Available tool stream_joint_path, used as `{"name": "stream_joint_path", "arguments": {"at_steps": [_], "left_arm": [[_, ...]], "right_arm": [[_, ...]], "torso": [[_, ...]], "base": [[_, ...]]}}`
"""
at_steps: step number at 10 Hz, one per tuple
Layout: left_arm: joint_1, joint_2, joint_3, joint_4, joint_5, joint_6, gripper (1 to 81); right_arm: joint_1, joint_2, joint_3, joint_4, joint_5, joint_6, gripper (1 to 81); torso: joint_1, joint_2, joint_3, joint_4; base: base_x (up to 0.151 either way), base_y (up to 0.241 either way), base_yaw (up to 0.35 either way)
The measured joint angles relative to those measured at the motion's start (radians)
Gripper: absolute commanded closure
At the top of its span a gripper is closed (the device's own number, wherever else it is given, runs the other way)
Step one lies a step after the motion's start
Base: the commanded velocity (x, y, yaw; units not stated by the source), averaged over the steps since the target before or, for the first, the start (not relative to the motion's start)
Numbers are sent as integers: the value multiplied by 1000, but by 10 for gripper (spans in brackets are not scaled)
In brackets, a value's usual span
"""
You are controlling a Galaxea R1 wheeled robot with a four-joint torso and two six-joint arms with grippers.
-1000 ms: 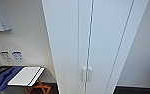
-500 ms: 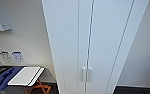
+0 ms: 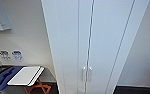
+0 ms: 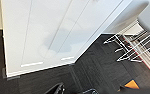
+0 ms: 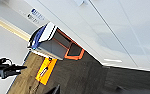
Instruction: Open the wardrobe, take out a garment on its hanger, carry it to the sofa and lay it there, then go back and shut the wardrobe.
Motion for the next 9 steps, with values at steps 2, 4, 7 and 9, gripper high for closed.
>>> {"name": "stream_joint_path", "arguments": {"at_steps": [2,4,7,9], "left_arm": [[-117,-17,33,2,24,-2,10],[-232,-18,44,-6,73,-3,10],[-393,32,39,-50,168,-6,10],[-462,104,5,-90,224,-6,10]], "right_arm": [[109,-1,32,0,-58,0,10],[223,3,44,7,-120,1,10],[360,78,42,46,-216,4,10],[432,120,11,79,-268,4,10]], "torso": [[1,1,-1,0],[2,1,-2,0],[2,2,-2,0],[3,3,-3,0]], "base": [[0,0,0],[0,0,0],[0,0,0],[0,0,0]]}}
